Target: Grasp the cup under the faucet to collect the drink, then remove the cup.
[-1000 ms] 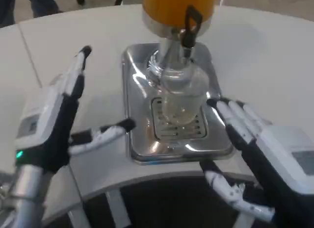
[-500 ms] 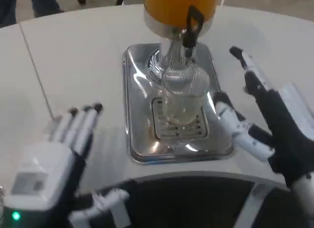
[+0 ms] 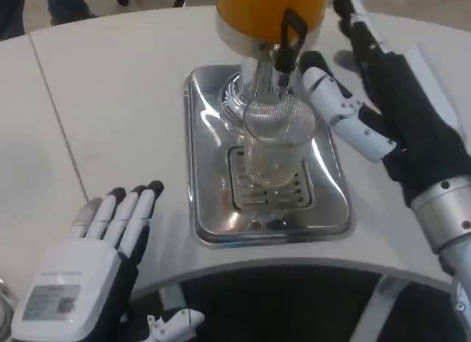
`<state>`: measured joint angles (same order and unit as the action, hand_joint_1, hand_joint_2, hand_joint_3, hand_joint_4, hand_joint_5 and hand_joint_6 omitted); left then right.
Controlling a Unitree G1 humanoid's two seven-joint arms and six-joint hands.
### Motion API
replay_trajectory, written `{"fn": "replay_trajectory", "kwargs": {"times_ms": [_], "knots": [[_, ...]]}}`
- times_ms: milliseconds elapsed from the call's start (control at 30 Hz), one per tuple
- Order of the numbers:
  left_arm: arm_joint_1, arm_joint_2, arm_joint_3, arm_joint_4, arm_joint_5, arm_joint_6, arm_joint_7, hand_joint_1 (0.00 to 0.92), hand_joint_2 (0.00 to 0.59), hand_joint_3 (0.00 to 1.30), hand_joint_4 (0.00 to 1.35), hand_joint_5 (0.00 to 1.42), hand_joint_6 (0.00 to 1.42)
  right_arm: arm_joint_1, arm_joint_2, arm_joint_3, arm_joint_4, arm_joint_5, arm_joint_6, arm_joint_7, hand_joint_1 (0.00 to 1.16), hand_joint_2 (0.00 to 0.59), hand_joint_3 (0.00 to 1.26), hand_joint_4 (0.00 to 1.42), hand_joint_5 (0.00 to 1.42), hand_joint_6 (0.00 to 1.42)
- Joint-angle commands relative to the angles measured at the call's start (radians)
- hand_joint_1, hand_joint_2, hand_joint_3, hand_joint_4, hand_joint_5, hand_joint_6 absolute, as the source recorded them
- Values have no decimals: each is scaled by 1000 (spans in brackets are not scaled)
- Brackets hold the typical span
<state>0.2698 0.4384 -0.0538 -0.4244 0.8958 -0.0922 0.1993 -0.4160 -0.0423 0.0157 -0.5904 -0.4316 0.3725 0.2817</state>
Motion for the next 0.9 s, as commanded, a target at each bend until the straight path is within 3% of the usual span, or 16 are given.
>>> {"fn": "replay_trajectory", "kwargs": {"times_ms": [33, 167, 267, 667, 900], "knots": [[20, -15, 1, -15, 1, -9, -2, 133, 135, 0, 0, 0, 14, 17, 12, 27, -19, 68, 21, -11, 355, 521, 0, 0, 0, 89], [25, -18, 2, -11, 3, -23, 12, 165, 134, 0, 0, 0, 0, 35, 22, 62, -37, 77, 42, -34, 353, 521, 0, 0, 0, 93], [23, -27, 2, -9, 3, -25, 13, 168, 134, 0, 0, 0, 0, 29, 32, 54, -42, 89, 67, -58, 353, 521, 0, 0, 0, 92], [30, -29, 15, 0, -13, -31, 12, 171, 131, 0, 0, 0, 0, -30, -10, 31, -9, 115, 106, -97, 324, 519, 0, 0, 0, 49], [26, -25, 23, 10, -22, -36, 14, 172, 130, 0, 0, 0, 0, -107, -42, 22, 65, 194, 141, -58, 308, 504, 0, 0, 0, 48]]}}
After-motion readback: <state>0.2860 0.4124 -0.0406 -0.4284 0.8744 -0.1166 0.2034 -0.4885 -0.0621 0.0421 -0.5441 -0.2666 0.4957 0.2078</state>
